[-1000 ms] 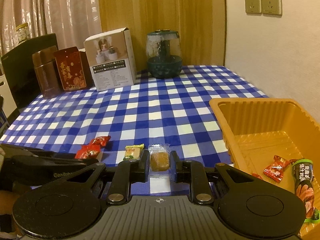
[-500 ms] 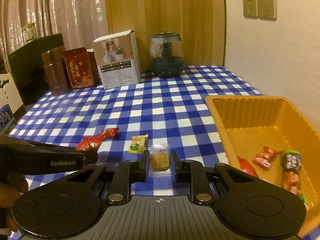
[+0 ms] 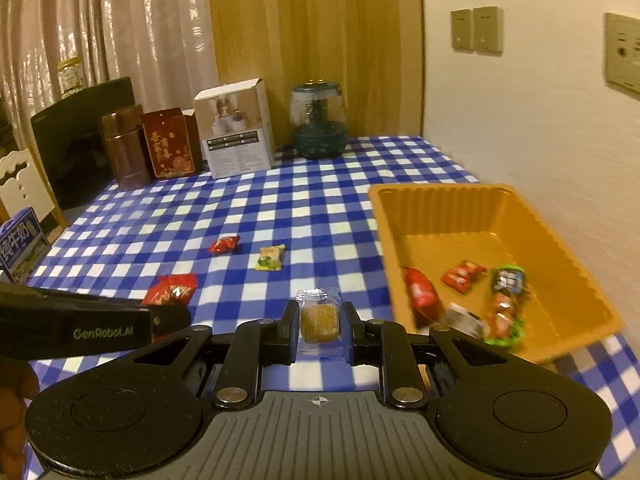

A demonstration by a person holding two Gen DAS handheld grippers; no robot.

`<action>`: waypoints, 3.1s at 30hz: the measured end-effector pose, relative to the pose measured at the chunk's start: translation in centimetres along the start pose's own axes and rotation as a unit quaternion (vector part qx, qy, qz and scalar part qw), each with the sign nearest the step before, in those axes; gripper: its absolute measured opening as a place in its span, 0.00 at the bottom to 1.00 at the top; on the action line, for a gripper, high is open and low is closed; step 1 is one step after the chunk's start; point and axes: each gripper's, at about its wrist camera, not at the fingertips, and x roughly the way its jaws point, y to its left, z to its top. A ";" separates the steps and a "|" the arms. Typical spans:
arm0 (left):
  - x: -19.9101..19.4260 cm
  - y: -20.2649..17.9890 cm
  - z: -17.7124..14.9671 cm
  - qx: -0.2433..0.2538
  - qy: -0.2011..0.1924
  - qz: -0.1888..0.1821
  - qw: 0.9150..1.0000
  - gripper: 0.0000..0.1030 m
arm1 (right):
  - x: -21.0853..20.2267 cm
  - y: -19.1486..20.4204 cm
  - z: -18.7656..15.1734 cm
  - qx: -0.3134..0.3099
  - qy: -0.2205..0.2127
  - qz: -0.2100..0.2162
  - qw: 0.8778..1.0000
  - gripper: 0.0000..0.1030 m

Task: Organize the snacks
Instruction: 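Carry red packet in left tool and cube candy in right tool over the tray, then open left tool to drop red packet while right tool lowers and releases cube candy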

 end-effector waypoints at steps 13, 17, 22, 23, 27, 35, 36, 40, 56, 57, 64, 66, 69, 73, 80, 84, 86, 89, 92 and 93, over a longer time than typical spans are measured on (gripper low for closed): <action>-2.8 -3.5 -2.0 0.010 0.000 -0.012 1.000 0.24 | -4.7 -2.5 -2.6 0.032 0.004 -0.025 0.999 0.21; -3.0 -4.5 -2.2 0.014 0.002 -0.020 1.000 0.24 | -5.1 -3.6 -3.1 0.049 0.007 -0.032 0.998 0.21; -3.1 -5.4 -2.4 0.021 0.001 -0.029 0.999 0.24 | -5.4 -4.5 -3.3 0.053 0.007 -0.038 0.998 0.21; -3.1 -5.6 -2.3 0.022 0.001 -0.030 0.999 0.24 | -5.3 -4.6 -3.3 0.055 0.008 -0.039 0.998 0.21; -3.0 -6.6 -2.0 0.028 -0.001 -0.040 0.999 0.24 | -5.4 -5.1 -3.3 0.060 0.006 -0.043 0.997 0.21; -2.3 -9.7 -0.5 0.058 -0.009 -0.065 0.996 0.24 | -6.1 -6.9 -2.5 0.073 -0.004 -0.054 0.996 0.21; -2.1 -10.1 -0.2 0.061 -0.010 -0.068 0.996 0.24 | -6.1 -7.2 -2.2 0.073 -0.006 -0.055 0.996 0.21; -1.3 -11.7 1.0 0.070 -0.014 -0.081 0.994 0.24 | -6.1 -9.0 -0.8 0.079 -0.015 -0.059 0.995 0.21; 6.0 -16.3 4.2 0.092 0.000 -0.109 0.990 0.24 | -2.6 -16.7 2.3 0.107 -0.029 -0.080 0.991 0.21; 6.6 -16.4 4.3 0.091 0.001 -0.109 0.990 0.24 | -2.4 -17.0 2.4 0.109 -0.029 -0.081 0.990 0.21; 9.3 -16.9 4.8 0.092 -0.005 -0.112 0.989 0.27 | -1.5 -18.3 2.7 0.122 -0.028 -0.093 0.988 0.21; 9.8 -16.9 5.0 0.093 -0.007 -0.109 0.990 0.38 | -1.4 -18.5 2.5 0.124 -0.025 -0.093 0.988 0.21; 9.6 -16.3 5.2 0.097 -0.014 -0.106 0.990 0.38 | -1.4 -18.6 2.3 0.125 -0.023 -0.093 0.988 0.21; 8.5 -15.0 5.1 0.088 -0.023 -0.100 0.991 0.38 | -1.1 -18.5 2.3 0.124 -0.020 -0.092 0.988 0.21; 7.0 -13.4 4.9 0.078 -0.030 -0.095 0.992 0.38 | -0.7 -18.0 2.4 0.127 -0.017 -0.079 0.989 0.21; 6.4 -12.9 4.9 0.078 -0.032 -0.093 0.992 0.38 | -0.6 -18.1 2.5 0.132 -0.023 -0.074 0.988 0.21; 6.3 -12.7 5.0 0.077 -0.034 -0.091 0.992 0.38 | -0.6 -18.4 2.4 0.144 -0.027 -0.063 0.987 0.22; 6.2 -12.4 5.0 0.073 -0.035 -0.091 0.993 0.38 | -0.6 -18.9 2.4 0.159 -0.031 -0.062 0.985 0.42; 6.1 -12.2 4.9 0.072 -0.034 -0.091 0.993 0.38 | -1.0 -19.3 2.3 0.177 -0.041 -0.062 0.981 0.48; 6.1 -12.1 4.8 0.071 -0.033 -0.090 0.993 0.38 | -1.0 -19.4 2.3 0.178 -0.041 -0.063 0.981 0.48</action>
